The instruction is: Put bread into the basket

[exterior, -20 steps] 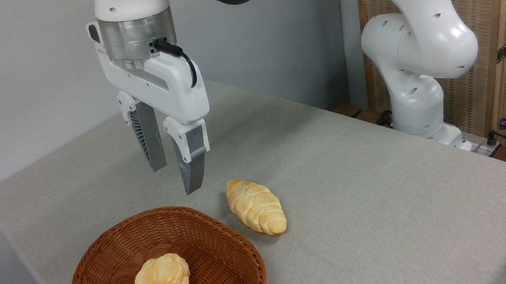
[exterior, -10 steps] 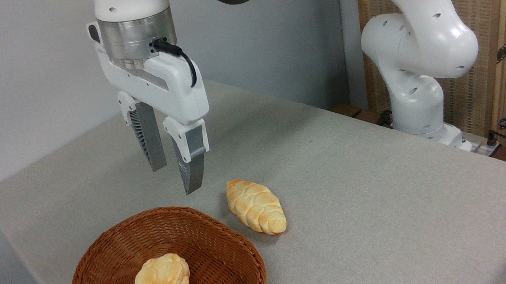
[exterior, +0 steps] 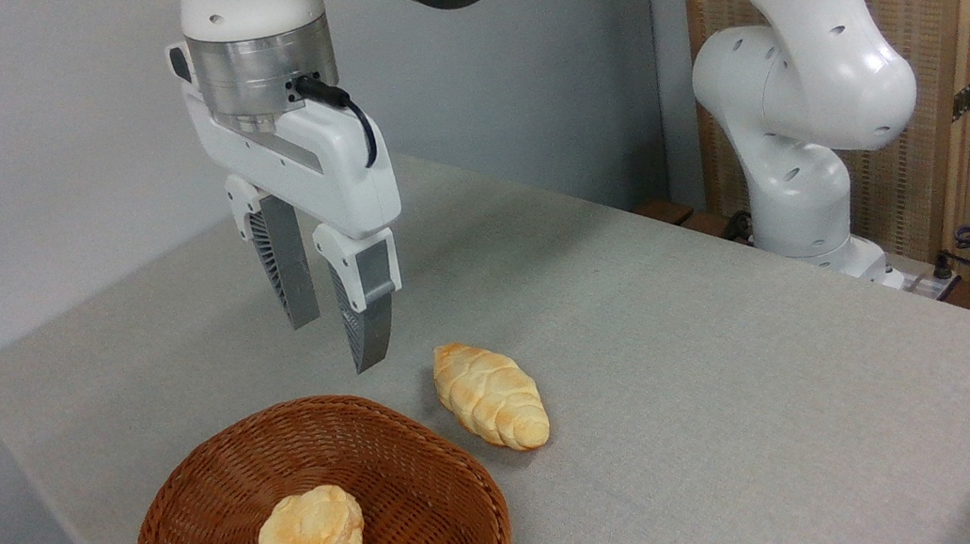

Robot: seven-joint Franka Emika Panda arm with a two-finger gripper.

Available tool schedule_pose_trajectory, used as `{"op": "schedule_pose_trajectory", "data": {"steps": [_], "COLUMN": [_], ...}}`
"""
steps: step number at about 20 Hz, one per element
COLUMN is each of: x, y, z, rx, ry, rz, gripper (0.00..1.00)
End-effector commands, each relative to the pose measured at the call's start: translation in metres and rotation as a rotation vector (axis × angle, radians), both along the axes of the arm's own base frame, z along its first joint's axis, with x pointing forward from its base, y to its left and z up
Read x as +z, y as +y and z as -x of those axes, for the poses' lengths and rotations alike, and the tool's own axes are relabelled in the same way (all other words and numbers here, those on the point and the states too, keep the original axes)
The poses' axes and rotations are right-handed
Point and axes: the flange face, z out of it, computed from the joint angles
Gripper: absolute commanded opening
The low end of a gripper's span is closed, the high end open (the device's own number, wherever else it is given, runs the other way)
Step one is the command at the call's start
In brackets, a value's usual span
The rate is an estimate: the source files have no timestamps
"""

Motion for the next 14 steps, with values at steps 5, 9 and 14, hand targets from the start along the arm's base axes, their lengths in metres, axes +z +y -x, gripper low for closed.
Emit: {"op": "schedule_pose_trajectory", "data": {"steps": [5, 9, 14], "x": [0.0031, 0.0038, 0.0081], "y": [0.0, -0.0026, -0.0035], "z": [0.0001, 0.0008, 0.0062], "rx": [0.02, 0.021, 0.035], "ry": [0.011, 0.012, 0.008], "rz": [0.019, 0.019, 0.02], "gripper": [1.0, 1.0, 1.0]}}
